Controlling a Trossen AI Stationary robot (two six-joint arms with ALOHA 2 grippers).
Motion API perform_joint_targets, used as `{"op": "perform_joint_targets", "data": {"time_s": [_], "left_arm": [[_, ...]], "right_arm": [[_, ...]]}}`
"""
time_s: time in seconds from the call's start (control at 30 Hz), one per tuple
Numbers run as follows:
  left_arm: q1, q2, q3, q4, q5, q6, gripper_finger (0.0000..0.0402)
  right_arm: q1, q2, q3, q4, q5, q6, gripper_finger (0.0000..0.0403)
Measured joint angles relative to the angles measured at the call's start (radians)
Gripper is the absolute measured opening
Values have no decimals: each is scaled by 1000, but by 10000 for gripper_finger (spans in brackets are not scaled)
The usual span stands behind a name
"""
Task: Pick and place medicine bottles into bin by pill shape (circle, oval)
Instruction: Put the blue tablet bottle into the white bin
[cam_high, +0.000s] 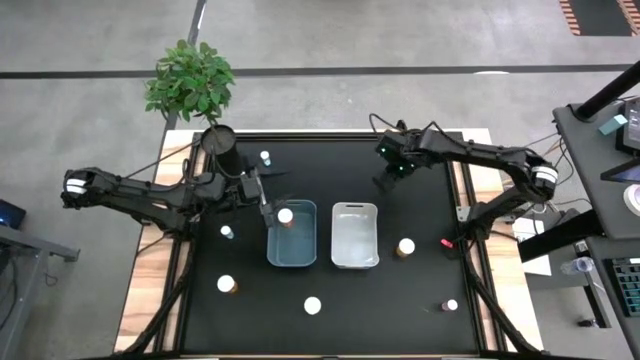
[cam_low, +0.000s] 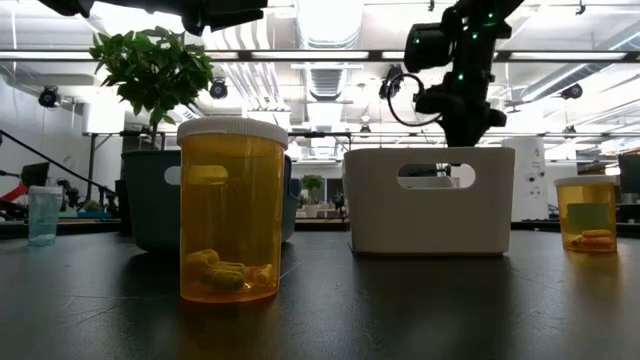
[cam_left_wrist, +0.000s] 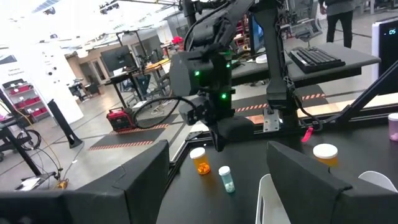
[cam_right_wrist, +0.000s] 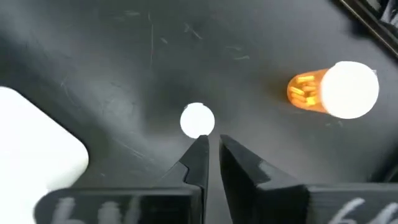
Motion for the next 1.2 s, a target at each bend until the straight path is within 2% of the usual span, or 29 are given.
{"op": "perform_joint_targets", "data": {"time_s": [0.13, 0.47, 0.67, 0.87, 1.1, 1.2], "left_arm": [[0, 0, 0, -1, 0, 0, 251], [0, 0, -1, -1, 0, 0, 251], [0, 0, -1, -5, 0, -3, 251], [0, 0, -2, -8, 0, -4, 251], [0, 0, -2, -10, 0, -4, 251], [0, 0, -2, -10, 0, -4, 251]], "right_arm": [[-23, 30, 1, 10, 0, 3, 63], [-37, 115, -1, 31, 0, 2, 200], [-36, 168, -3, 38, -3, -15, 253], [-36, 205, -7, 54, -51, -43, 268], [-36, 213, -5, 63, -59, -58, 247], [-37, 195, 4, 53, -59, -222, 240]]}}
